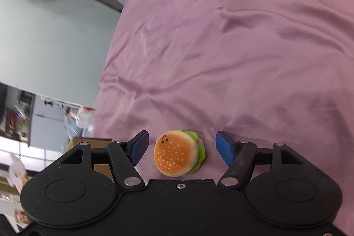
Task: Organize soft objects
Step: 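Close the left tool on the bubble-wrap bag while the right tool grasps the burger toy, then carry the bubble-wrap bag with the left tool while the right tool carries the burger to the box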
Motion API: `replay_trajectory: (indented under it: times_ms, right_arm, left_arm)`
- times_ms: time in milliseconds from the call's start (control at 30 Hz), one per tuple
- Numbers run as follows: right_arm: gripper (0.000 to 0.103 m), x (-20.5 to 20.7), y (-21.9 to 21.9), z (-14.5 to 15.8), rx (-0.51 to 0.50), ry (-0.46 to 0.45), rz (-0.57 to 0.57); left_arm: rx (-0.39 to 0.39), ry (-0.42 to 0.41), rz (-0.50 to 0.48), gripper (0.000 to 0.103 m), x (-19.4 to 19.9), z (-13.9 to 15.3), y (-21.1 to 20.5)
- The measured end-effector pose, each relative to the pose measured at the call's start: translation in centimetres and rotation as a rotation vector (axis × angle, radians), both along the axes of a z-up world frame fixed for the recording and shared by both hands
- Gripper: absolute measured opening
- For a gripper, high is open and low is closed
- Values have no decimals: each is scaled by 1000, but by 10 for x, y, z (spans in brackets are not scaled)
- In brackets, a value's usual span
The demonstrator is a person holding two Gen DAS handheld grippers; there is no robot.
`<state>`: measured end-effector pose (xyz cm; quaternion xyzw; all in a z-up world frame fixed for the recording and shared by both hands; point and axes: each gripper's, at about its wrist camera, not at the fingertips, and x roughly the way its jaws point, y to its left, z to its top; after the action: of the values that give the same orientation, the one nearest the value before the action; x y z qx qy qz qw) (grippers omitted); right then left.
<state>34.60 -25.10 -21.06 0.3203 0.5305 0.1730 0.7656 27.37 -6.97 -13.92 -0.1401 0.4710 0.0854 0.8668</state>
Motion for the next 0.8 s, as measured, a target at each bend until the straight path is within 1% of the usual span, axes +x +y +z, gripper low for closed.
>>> replay_trajectory:
  times_ms: [67,133,167,200,233,300,400,500,633,800]
  right_arm:
    - [67,-2,6,-1,-19,-1,23]
    - [67,-5,12,-1,-47,-12,52]
    - [63,-6,15,0,-71,-24,67]
    - [40,-7,17,1,-89,-32,73]
    - [33,-8,17,0,-104,-21,75]
    - [28,-11,15,0,-89,-13,71]
    - [27,-18,15,8,-94,-33,77]
    - [27,-26,19,16,-101,-49,86]
    - [27,-32,24,33,-98,-86,90]
    - [28,-43,30,59,-96,-137,88]
  left_arm:
    - [-7,-25,4,52,0,10,4]
    - [7,-52,8,52,-1,22,8]
    - [16,-64,8,52,-1,25,9]
    - [24,-71,11,52,-2,29,12]
    - [28,-76,17,52,-3,33,15]
    - [26,-81,29,52,-5,38,21]
    - [23,-88,48,52,-9,47,30]
    - [32,-115,56,52,-17,61,39]
    - [41,-146,75,52,-29,77,55]
    - [45,-162,108,52,-44,88,76]
